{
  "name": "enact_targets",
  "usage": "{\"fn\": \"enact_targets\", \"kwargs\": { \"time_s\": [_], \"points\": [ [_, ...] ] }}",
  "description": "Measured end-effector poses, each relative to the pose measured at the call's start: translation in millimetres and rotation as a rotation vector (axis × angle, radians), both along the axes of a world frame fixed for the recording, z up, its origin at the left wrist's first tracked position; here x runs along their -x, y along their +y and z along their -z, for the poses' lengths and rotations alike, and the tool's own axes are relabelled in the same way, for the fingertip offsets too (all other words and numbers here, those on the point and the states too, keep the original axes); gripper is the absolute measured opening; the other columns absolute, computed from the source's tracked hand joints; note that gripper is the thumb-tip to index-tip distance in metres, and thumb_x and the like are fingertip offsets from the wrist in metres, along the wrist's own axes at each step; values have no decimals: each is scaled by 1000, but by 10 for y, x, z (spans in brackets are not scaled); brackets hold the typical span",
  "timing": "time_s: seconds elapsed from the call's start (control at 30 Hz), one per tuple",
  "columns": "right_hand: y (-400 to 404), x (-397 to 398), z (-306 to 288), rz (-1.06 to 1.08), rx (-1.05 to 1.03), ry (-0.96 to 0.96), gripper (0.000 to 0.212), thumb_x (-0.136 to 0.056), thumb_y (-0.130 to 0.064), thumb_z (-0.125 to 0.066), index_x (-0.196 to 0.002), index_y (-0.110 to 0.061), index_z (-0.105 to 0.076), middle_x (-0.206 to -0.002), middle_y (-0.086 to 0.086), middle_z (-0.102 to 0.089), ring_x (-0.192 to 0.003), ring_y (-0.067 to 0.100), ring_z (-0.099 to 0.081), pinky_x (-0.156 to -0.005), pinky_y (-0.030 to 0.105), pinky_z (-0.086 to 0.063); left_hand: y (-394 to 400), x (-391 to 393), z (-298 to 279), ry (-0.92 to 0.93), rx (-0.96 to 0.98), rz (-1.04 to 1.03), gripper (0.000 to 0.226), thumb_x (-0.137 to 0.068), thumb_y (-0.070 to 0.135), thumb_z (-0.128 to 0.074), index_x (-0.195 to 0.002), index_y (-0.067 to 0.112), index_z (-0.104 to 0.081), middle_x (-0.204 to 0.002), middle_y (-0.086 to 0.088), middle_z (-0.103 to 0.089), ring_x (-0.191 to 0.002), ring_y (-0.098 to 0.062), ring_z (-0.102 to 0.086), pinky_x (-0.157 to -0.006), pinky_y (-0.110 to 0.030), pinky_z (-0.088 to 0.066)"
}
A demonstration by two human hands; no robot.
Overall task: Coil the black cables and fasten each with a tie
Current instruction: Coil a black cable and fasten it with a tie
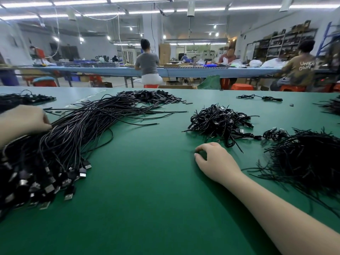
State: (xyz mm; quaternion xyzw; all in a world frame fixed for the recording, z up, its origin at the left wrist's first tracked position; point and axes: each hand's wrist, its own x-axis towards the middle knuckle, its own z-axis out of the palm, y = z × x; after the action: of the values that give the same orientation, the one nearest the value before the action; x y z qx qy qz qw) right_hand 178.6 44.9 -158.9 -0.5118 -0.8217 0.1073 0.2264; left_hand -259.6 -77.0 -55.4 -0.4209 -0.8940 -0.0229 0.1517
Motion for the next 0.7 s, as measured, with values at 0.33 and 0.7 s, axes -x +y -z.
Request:
{"fn": "enact_targets", "kwargs": {
  "time_s": [0.33, 0.7],
  "points": [
    [-16, -5, -9, -8, 2, 8, 28, -93, -37, -49, -117, -27, -61, -125, -4, -53, -107, 18, -56, -88, 30, -46, 284, -160, 102, 45, 146, 100, 35, -80, 60, -63, -69, 27, -68, -69, 5, -63, -72, -16, -61, -72, -29, -53],
    [0, -3, 2, -9, 2, 22, 25, -92, -37, -51, -113, -29, -62, -122, -5, -55, -102, 18, -57, -86, 30, -46, 364, -252, 168, 3, 92, -26, 18, -75, 14, -61, -90, 14, -72, -92, -12, -67, -86, -31, -62, -82, -40, -54]
  ]
}}
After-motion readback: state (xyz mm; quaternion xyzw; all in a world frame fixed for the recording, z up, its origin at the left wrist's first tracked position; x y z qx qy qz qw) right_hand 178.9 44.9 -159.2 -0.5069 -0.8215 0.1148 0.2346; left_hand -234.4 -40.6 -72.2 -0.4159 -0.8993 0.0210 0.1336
